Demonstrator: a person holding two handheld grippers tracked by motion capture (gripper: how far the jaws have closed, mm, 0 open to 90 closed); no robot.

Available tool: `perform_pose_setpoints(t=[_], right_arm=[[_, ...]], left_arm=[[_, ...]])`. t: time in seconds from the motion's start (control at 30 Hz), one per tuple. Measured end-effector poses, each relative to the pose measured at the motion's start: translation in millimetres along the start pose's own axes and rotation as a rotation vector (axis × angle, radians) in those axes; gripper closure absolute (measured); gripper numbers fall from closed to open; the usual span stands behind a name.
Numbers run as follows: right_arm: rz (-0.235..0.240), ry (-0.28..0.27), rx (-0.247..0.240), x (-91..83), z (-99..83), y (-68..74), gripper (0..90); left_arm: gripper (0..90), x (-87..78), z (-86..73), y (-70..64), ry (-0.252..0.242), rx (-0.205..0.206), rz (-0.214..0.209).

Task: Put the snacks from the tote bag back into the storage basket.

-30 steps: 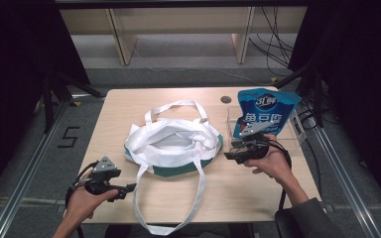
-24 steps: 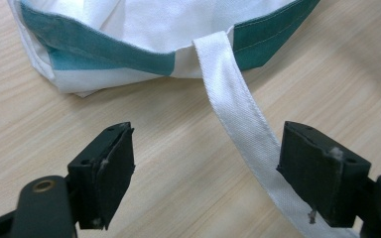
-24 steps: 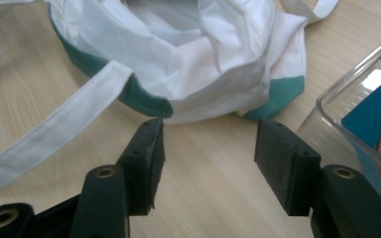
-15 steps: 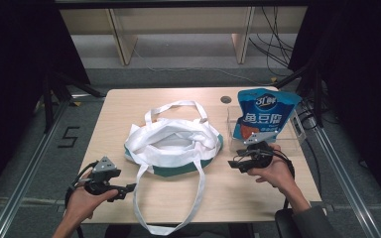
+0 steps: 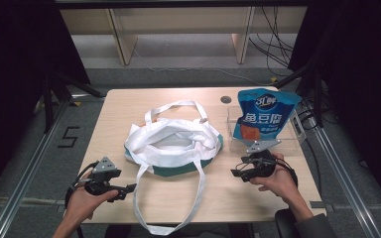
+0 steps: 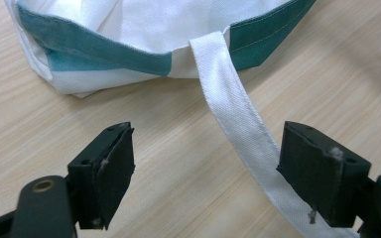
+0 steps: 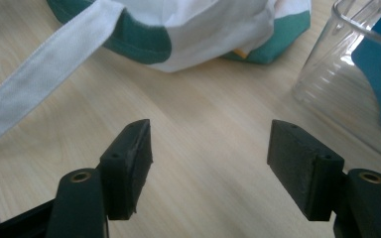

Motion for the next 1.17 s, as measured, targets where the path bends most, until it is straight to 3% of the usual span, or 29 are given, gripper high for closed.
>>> perform_pose_setpoints(t=[0.1, 0.13, 0.17, 0.2, 0.23, 0.27, 0.3, 0.33, 0.4, 0.43, 0.47, 0.57, 0.6, 0.7, 0.77, 0.8, 1.0, 1.1, 1.17], right_arm=[[-0.003, -0.009, 0.021, -0.6, -4.8, 2.5, 32.2], [-0.01, 0.029, 0.019, -4.2, -10.2, 4.0, 30.4], [-0.01, 0.029, 0.019, -4.2, -10.2, 4.0, 30.4], [-0.023, 0.008, 0.002, -1.8, -11.6, 3.6, 29.8], [-0.022, 0.036, 0.002, -4.1, -14.2, 5.4, 29.1], [-0.029, 0.011, -0.001, -2.3, -14.8, 6.0, 28.8], [-0.026, 0.035, -0.016, -5.0, -16.1, 6.1, 28.5], [-0.031, 0.01, -0.016, -3.7, -17.1, 7.1, 28.0], [-0.024, 0.022, -0.035, -5.8, -19.0, 7.0, 27.8], [-0.027, 0.015, 0.01, -6.0, -20.6, 10.3, 27.3], [-0.03, 0.021, -0.012, -6.7, -21.9, 9.1, 26.4], [-0.036, 0.033, -0.014, -9.6, -26.4, 9.6, 25.9], [-0.036, 0.026, -0.045, -9.4, -27.0, 7.7, 25.5], [-0.048, 0.02, 0.003, -10.6, -30.3, 11.8, 24.8], [-0.053, 0.037, 0.0, -12.0, -31.0, 11.3, 24.3], [-0.052, 0.037, -0.018, -12.2, -30.7, 9.5, 24.3], [-0.053, 0.045, -0.043, -9.9, -31.9, 7.6, 24.4], [-0.062, 0.044, -0.044, -8.5, -33.3, 6.1, 24.1], [-0.053, 0.055, -0.009, -9.1, -34.0, 8.6, 23.9]], left_arm=[[21.0, 0.1, 0.0, 0.1, 0.0, 0.0, 0.0], [21.0, 0.1, 0.0, 0.0, 0.0, 0.0, 0.0], [21.0, 0.2, 0.0, -0.1, 0.001, 0.0, -0.001], [21.0, 0.5, 0.1, 0.0, -0.004, 0.006, 0.005], [21.0, 0.8, 0.0, -0.3, -0.008, 0.003, 0.006], [21.0, 0.1, -0.1, -0.4, 0.005, 0.003, 0.007], [21.0, 0.4, -0.2, -0.6, 0.004, 0.003, 0.007], [21.0, 0.3, -0.2, -0.6, 0.005, 0.003, 0.009], [21.0, 0.3, -0.3, -0.3, 0.005, 0.004, 0.008], [21.0, 0.4, -0.2, -0.3, 0.004, 0.003, 0.009], [21.0, 0.5, -0.3, -0.4, 0.002, 0.003, 0.007], [21.0, 0.8, -0.6, -0.7, 0.004, 0.0, 0.001], [21.0, 1.1, -0.8, -0.2, 0.006, 0.007, 0.0], [21.0, 2.5, -0.9, -1.2, -0.001, -0.01, 0.008], [21.0, 2.7, -1.1, -1.5, -0.002, -0.012, 0.004], [21.0, 1.5, -1.5, 0.1, 0.012, 0.015, 0.003], [20.9, 2.1, -1.4, 1.3, 0.01, 0.013, 0.002], [20.9, 2.9, -1.9, 0.6, 0.007, -0.007, 0.002], [20.8, 2.9, -2.7, 1.0, 0.015, -0.008, -0.004]])
Point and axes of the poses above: each handheld gripper's, and its own axes: x roughly forward along the jaws, z roughly out of its top, y roughly to its left, the point moved 5 cm from there along x, roughly forward along the jaws, and after that the axes turned 4 degrees about -y, right-handed, at the moved point
